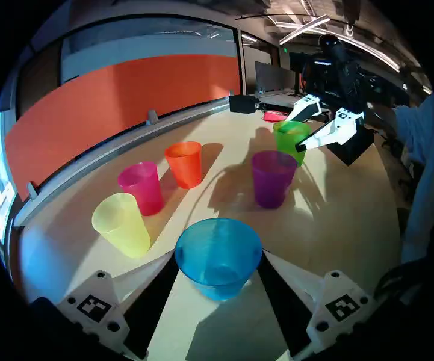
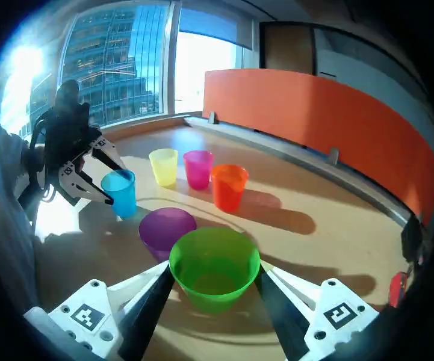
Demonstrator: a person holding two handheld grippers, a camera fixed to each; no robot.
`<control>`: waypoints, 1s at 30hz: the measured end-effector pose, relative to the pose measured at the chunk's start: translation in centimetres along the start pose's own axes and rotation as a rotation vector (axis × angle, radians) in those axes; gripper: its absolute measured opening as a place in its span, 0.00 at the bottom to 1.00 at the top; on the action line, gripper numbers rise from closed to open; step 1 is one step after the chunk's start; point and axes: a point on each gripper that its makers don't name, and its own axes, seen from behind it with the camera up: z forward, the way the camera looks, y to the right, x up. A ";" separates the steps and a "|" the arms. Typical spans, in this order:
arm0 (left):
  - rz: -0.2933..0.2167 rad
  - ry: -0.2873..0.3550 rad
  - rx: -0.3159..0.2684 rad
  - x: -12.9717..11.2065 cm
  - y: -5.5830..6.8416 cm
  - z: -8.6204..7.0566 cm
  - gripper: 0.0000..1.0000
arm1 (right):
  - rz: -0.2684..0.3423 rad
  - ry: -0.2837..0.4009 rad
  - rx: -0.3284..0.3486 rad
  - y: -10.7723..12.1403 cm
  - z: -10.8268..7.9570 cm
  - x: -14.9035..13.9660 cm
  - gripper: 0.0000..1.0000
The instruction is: Pour water
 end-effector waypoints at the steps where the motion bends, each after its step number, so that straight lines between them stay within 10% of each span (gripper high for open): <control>1: -0.003 -0.001 0.000 -0.1 0.0 0.0 0.88 | 0.001 -0.001 0.000 0.0 0.1 -0.1 0.90; 30: -0.054 -0.020 0.026 -1.6 -0.6 -1.4 0.99 | 0.021 -0.026 0.010 -0.6 1.3 -2.4 0.90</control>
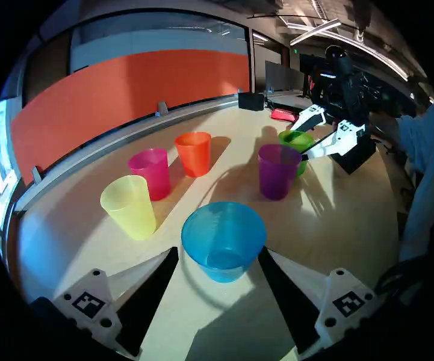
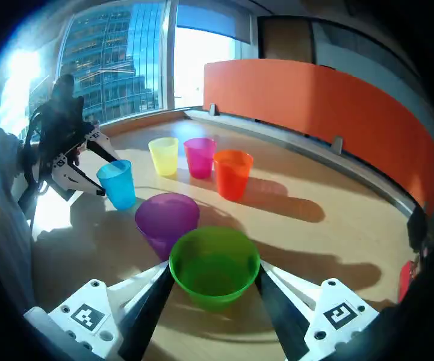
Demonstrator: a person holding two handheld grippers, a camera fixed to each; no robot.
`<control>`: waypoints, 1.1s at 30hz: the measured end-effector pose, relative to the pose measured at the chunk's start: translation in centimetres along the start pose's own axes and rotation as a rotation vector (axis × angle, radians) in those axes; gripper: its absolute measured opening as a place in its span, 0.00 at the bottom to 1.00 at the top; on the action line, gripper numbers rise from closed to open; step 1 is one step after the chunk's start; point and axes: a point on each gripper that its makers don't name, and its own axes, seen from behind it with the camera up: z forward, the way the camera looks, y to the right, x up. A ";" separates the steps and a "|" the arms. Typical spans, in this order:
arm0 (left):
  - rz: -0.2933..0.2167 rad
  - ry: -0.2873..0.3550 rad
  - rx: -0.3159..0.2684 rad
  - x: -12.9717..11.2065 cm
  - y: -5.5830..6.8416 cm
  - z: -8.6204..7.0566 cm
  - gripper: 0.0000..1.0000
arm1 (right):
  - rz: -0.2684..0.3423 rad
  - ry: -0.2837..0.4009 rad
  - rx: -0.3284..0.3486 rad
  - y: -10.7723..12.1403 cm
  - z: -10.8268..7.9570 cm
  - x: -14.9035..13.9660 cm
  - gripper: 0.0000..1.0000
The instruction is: Pour water
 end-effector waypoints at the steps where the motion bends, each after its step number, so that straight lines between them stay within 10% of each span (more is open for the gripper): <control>1: 0.000 0.002 0.001 0.0 0.0 0.0 0.99 | 0.000 -0.001 -0.001 0.0 0.0 -0.1 0.90; 33: -0.015 0.025 0.047 0.0 -0.3 -2.0 0.99 | 0.048 0.010 -0.073 0.1 -2.3 -1.8 1.00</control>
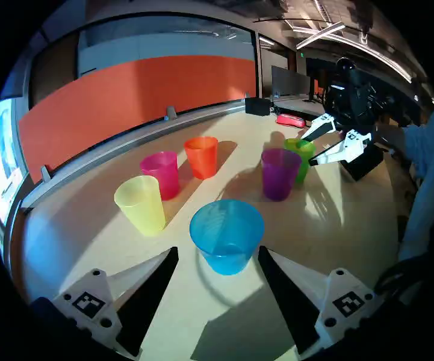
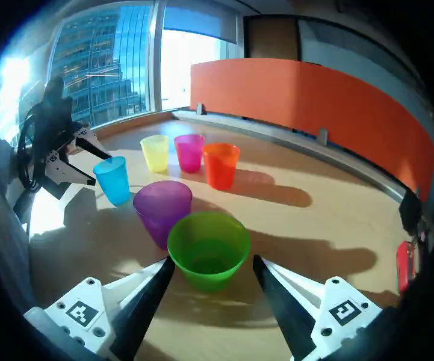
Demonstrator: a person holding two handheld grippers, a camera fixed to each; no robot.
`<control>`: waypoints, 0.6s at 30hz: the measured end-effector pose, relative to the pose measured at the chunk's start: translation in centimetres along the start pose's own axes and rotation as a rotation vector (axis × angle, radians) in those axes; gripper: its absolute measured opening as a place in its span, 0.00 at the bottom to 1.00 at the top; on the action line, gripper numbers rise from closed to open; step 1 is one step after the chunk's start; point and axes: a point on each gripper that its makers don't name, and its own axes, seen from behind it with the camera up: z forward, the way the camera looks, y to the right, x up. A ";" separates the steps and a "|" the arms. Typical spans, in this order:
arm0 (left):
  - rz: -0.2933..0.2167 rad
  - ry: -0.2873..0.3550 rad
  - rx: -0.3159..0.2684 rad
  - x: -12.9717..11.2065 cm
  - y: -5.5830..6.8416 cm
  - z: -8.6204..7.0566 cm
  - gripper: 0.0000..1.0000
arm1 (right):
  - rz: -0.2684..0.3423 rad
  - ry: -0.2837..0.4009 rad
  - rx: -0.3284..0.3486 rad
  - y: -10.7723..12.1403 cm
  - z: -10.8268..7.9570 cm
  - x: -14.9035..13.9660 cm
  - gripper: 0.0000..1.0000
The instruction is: Pour water
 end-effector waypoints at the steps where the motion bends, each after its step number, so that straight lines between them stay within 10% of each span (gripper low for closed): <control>1: -0.002 0.001 0.002 -0.1 0.0 -0.2 0.99 | 0.001 0.002 -0.005 0.0 -0.2 0.0 1.00; 18: -0.032 0.041 0.098 -0.8 -1.6 -2.9 0.99 | 0.061 0.079 -0.106 0.9 -4.4 -0.2 1.00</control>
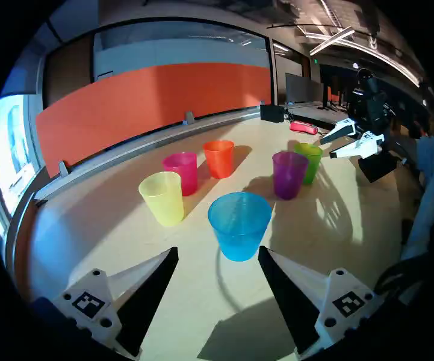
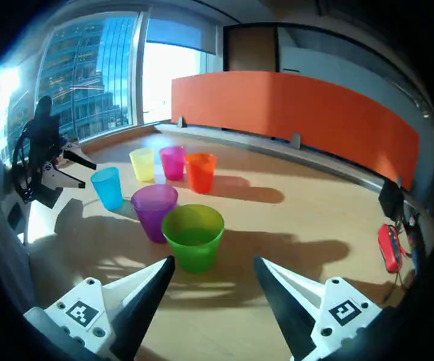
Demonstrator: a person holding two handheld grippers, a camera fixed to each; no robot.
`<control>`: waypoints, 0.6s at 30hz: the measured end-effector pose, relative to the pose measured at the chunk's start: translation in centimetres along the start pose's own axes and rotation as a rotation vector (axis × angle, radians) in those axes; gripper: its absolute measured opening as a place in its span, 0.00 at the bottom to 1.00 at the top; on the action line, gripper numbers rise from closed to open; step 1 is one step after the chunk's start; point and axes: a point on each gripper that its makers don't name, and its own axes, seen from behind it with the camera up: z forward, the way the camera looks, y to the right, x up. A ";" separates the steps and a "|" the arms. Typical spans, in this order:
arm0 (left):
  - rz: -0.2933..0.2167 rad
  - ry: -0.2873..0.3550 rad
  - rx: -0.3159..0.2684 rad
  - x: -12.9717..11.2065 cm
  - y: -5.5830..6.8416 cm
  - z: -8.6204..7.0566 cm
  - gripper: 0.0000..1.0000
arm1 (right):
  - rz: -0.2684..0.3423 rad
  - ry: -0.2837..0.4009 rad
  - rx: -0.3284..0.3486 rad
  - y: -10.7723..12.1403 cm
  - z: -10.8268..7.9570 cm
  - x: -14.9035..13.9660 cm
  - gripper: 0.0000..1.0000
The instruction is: Pour water
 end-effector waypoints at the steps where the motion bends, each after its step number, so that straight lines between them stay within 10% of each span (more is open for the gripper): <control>1: -0.002 0.004 0.007 0.0 -0.1 -0.1 0.99 | 0.003 0.006 -0.005 0.1 -0.2 0.1 1.00; 18: -0.038 0.139 0.143 2.3 -3.5 -3.4 0.99 | 0.026 0.116 -0.101 0.9 -3.5 2.7 1.00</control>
